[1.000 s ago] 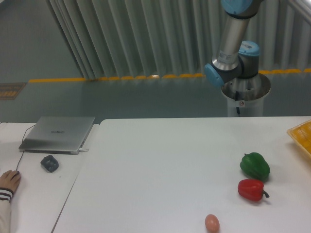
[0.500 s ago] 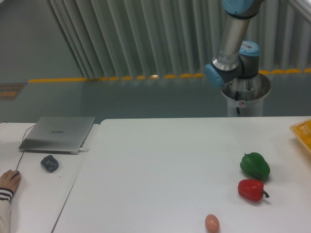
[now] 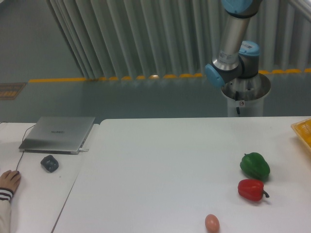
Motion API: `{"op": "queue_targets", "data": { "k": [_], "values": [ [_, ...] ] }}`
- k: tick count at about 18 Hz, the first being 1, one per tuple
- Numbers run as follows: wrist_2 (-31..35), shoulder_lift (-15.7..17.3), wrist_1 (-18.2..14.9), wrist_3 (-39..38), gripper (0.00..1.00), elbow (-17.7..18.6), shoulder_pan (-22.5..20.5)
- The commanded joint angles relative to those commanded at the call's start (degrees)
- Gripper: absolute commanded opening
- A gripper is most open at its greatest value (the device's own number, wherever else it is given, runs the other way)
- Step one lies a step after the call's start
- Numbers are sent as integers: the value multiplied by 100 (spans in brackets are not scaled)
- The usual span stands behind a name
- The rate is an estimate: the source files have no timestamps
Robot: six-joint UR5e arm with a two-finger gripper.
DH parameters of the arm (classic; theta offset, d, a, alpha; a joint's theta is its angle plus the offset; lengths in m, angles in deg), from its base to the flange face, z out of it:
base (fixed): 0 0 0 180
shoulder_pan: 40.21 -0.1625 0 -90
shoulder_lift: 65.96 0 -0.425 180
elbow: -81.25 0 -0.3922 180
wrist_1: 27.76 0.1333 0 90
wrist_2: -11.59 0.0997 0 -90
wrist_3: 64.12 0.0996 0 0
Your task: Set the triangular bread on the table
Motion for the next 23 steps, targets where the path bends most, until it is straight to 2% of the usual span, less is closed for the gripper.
{"op": "queue_targets", "data": {
  "k": [7,11,16,19,22,23],
  "values": [
    [-184,852,-905,-9,0,27,26],
    [-413,1275,-1195,-201,0,36,193],
    [-510,1197,-1082,-1561,0,1,983],
    [-501,924,-600,-2125,0,-61,1440],
    [-483,679,-450,-2495,0,-78,1661],
    [-483,582,-310,-2540,2,-87,1670]
  ]
}}
